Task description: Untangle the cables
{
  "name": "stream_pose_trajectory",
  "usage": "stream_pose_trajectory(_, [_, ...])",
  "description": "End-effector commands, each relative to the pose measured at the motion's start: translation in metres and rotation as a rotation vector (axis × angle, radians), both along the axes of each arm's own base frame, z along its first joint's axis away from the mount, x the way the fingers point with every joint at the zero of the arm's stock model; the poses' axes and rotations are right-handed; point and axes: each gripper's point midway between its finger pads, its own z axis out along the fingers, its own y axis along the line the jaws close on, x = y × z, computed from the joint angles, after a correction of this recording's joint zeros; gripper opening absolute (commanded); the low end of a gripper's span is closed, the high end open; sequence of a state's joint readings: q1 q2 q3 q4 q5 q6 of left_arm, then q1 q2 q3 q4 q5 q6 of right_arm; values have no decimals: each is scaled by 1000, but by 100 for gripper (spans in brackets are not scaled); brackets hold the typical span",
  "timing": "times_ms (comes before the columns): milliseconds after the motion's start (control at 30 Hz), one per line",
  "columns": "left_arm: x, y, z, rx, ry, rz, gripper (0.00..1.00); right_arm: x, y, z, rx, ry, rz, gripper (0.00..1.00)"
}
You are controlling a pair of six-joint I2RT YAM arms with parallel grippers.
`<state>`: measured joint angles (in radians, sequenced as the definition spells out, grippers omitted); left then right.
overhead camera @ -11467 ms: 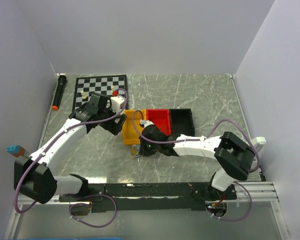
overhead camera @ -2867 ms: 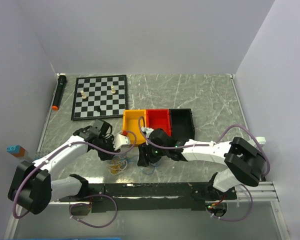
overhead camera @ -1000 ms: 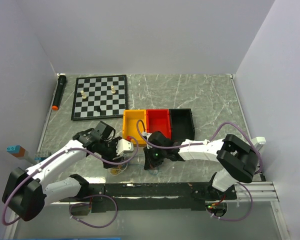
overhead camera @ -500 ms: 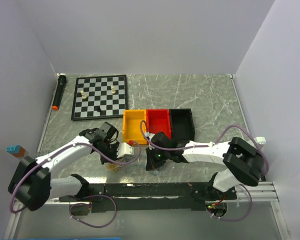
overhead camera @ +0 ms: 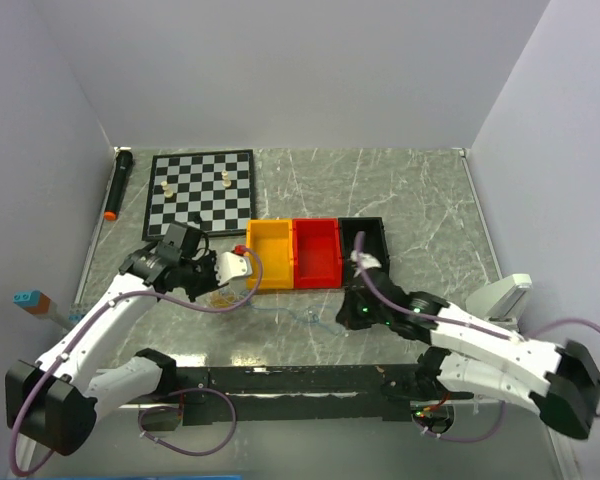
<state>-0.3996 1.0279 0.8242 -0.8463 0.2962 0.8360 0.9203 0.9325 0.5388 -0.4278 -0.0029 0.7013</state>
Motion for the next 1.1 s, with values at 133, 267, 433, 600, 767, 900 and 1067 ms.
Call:
stream_pose_trajectory(133, [7, 24, 4, 70, -107, 41, 1, 7, -122, 22, -221, -73, -534, 0])
stream_pose_trajectory(267, [2, 12, 7, 8, -84, 22, 1, 8, -102, 25, -152, -54, -478, 16])
stream_pose_trajectory(433, [-3, -2, 13, -68, -48, 6, 1, 21, -33, 39, -76, -117, -182, 35])
stream_pose_trajectory(600, [-4, -7, 9, -92, -34, -4, 1, 39, 30, 64, 98, -342, 67, 42])
stream_pose_trajectory(767, [-7, -8, 2, -95, -1, 3, 1, 38, 95, 73, 253, -468, 303, 53])
stream_pose_trajectory(900, [-5, -4, -5, -73, -8, 19, 2, 28, 138, 67, 281, -405, 453, 58])
stream_pose_trajectory(1067, [-2, -1, -10, -53, -4, 38, 4, 18, 178, 52, 301, -372, 526, 59])
